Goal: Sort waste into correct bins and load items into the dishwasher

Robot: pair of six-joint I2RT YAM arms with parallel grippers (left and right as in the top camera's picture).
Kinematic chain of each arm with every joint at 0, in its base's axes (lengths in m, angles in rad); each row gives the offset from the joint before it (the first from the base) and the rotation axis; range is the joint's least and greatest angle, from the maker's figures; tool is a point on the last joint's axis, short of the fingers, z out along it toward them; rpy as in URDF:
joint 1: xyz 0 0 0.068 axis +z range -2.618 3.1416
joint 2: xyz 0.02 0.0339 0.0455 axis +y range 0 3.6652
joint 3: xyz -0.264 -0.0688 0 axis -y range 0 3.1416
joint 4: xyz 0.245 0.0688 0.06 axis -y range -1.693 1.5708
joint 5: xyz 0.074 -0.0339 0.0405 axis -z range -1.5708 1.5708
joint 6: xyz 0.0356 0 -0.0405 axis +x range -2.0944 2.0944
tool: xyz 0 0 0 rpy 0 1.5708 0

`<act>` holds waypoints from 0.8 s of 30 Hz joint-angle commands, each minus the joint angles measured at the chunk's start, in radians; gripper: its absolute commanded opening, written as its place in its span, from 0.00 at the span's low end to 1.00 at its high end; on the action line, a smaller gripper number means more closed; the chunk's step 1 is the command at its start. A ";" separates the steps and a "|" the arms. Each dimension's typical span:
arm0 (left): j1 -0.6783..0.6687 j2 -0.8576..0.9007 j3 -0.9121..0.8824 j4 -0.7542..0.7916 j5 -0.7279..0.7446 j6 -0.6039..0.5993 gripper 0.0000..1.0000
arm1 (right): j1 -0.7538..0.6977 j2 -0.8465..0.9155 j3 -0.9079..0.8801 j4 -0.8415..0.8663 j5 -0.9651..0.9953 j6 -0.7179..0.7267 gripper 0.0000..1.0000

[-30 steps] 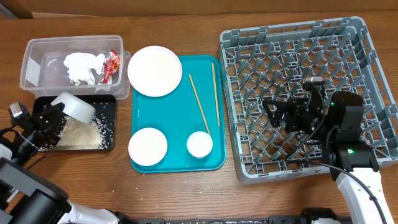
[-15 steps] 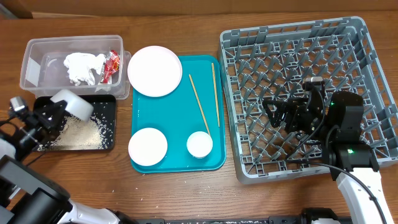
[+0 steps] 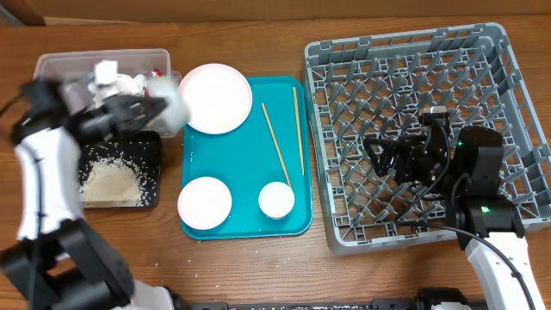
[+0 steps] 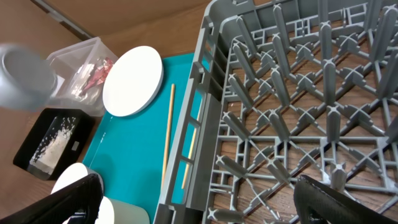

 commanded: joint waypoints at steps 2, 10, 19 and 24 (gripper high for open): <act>-0.352 -0.050 0.076 0.029 -0.601 0.006 0.04 | -0.008 -0.003 0.026 0.006 -0.009 0.004 1.00; -0.787 0.133 0.075 -0.015 -1.194 0.017 0.04 | -0.008 -0.003 0.026 0.009 -0.009 0.003 1.00; -0.886 0.277 0.075 -0.120 -1.193 0.013 0.40 | -0.008 -0.003 0.026 0.009 -0.009 0.003 1.00; -0.885 0.273 0.141 -0.187 -1.197 -0.021 0.73 | -0.008 -0.003 0.026 0.009 -0.009 0.003 1.00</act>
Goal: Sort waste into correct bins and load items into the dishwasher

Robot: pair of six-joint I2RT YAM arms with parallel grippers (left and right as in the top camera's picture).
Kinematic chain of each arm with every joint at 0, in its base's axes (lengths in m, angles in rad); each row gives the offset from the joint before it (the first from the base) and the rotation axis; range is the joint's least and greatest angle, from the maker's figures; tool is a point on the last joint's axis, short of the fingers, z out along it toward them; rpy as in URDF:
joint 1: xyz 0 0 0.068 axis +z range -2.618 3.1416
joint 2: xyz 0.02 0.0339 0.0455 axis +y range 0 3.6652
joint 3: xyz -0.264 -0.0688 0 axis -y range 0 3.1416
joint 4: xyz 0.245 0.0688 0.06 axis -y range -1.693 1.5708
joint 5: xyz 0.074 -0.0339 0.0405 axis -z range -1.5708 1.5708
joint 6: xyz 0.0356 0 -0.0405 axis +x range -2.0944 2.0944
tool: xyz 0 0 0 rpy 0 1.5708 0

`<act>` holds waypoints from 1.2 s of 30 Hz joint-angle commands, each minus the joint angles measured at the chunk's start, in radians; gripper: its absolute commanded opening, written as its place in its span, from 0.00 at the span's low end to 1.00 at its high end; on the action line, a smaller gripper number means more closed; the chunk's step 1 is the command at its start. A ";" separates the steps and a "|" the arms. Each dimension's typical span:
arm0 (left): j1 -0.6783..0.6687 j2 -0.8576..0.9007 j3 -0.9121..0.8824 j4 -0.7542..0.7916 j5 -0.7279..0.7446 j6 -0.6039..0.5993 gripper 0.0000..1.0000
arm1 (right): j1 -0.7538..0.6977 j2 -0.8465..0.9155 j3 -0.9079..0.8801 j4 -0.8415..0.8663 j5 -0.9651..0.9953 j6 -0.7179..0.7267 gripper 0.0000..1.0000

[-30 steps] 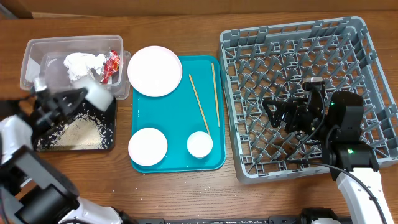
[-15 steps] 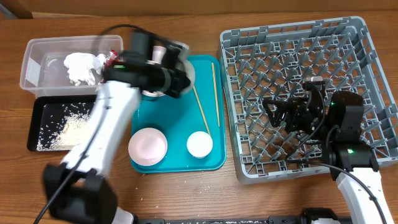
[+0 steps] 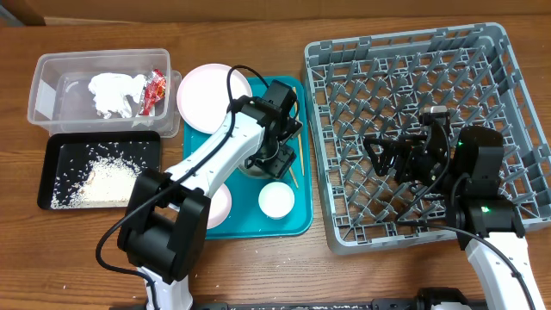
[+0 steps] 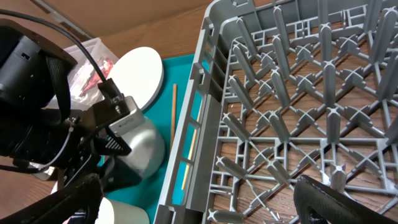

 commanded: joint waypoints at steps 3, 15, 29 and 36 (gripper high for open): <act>0.008 0.004 0.189 -0.161 -0.011 -0.029 0.73 | -0.008 -0.003 0.026 0.006 -0.009 0.003 1.00; -0.007 0.001 0.212 -0.479 0.146 -0.111 0.65 | -0.008 0.008 0.026 0.003 -0.005 0.002 1.00; -0.015 0.001 0.013 -0.225 0.171 -0.156 0.04 | -0.007 0.020 0.026 0.002 -0.006 0.003 1.00; 0.056 -0.045 0.282 -0.398 0.376 0.033 0.04 | -0.007 0.020 0.026 0.008 -0.068 0.137 1.00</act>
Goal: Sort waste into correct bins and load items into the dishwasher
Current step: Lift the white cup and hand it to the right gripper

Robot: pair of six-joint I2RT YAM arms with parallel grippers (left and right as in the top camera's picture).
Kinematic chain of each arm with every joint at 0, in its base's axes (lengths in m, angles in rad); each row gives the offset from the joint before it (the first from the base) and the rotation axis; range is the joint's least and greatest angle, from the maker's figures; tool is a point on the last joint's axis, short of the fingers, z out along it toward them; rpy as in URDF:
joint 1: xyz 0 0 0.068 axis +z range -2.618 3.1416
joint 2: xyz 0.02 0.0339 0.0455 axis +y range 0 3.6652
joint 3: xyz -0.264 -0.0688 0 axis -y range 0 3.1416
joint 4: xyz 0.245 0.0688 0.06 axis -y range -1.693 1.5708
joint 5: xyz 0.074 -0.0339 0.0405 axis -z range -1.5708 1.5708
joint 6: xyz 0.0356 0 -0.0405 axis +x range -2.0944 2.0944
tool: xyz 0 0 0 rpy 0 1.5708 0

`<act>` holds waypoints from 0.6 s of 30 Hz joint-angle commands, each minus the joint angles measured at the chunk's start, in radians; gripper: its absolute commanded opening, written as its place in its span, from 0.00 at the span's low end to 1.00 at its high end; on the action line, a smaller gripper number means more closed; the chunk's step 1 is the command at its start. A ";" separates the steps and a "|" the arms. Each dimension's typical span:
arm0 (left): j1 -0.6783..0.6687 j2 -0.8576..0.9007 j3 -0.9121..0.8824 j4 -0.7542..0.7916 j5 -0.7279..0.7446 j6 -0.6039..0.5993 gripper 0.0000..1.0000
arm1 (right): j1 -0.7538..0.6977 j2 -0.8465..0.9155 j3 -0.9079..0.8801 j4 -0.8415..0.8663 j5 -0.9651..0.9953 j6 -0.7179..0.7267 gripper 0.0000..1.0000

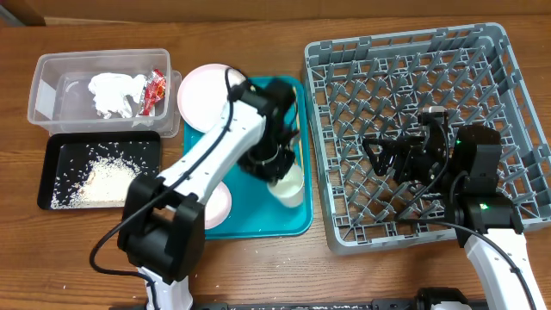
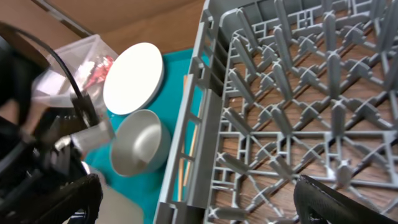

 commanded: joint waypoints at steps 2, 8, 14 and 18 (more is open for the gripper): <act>0.114 -0.074 0.144 -0.012 0.371 0.236 0.04 | -0.007 -0.001 0.026 0.017 -0.090 0.151 1.00; 0.303 -0.090 0.147 -0.032 0.892 0.457 0.04 | 0.055 0.006 0.025 0.178 -0.274 0.224 1.00; 0.369 -0.090 0.146 -0.169 1.046 0.581 0.04 | 0.195 0.070 0.025 0.514 -0.357 0.324 1.00; 0.365 -0.090 0.146 -0.233 1.066 0.603 0.04 | 0.287 0.173 0.025 0.757 -0.418 0.389 1.00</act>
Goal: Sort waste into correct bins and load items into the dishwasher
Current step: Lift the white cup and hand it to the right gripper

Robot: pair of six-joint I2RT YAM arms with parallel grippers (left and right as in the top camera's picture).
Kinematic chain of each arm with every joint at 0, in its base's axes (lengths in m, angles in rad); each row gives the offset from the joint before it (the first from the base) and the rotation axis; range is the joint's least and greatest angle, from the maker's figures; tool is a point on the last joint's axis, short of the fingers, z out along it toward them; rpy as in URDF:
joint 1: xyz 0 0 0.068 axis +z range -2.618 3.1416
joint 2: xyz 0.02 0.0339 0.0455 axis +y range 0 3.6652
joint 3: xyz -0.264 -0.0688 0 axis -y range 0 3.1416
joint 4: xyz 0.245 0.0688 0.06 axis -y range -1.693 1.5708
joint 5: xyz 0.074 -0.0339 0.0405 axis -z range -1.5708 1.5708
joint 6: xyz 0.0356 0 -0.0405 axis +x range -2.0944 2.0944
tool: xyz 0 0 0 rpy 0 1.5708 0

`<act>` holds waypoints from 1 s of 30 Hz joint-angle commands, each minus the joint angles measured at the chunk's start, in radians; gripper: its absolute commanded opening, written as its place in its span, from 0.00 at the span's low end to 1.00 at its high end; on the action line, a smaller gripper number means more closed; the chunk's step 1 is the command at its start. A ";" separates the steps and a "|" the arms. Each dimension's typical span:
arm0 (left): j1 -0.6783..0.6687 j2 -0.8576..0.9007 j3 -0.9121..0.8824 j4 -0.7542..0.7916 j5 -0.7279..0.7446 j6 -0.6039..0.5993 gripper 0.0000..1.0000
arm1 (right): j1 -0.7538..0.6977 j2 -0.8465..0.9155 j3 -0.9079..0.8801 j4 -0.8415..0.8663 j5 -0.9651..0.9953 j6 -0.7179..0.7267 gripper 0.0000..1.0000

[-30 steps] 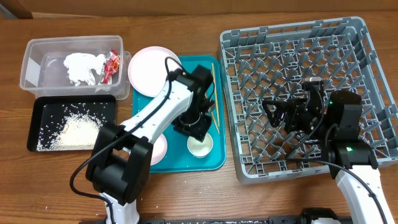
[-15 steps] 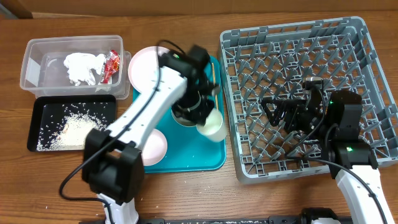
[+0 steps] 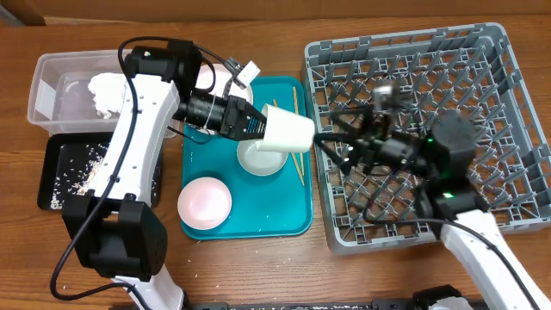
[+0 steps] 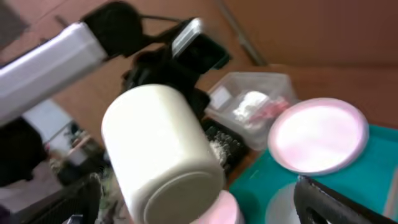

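Note:
A white cup hangs sideways over the right side of the teal tray, with my left gripper shut on its rim end. In the right wrist view the cup fills the middle, base toward the camera. My right gripper stands open at the grey dish rack's left edge, facing the cup and apart from it. On the tray lie a bowl, a small pink plate, a large plate partly under the arm, and chopsticks.
A clear bin with paper and a red wrapper stands at the back left. A black tray with rice sits in front of it. The rack takes up the right half of the table.
My left gripper was low on the tray at the cup; now it holds the cup raised and sideways. My right gripper has moved left from over the rack to the rack's left edge.
My left gripper was over the bins with the bowl, the cup standing on the tray's front. Then the gripper was down on the tray with the bowl. Then it was at the cup, the bowl left on the tray. Now the cup is lifted toward my right gripper.

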 commanded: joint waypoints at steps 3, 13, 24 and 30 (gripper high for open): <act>-0.006 -0.017 0.016 -0.066 0.125 0.111 0.04 | 0.091 0.133 0.011 0.204 -0.095 0.115 1.00; -0.016 -0.017 0.016 -0.066 0.075 0.110 0.04 | 0.126 0.174 0.012 0.398 -0.129 0.171 0.89; -0.016 -0.017 0.016 -0.066 0.068 0.110 0.22 | 0.126 0.174 0.012 0.432 -0.125 0.171 0.64; -0.007 -0.017 0.016 -0.042 0.039 0.106 0.34 | 0.115 0.174 0.012 0.428 -0.126 0.171 0.62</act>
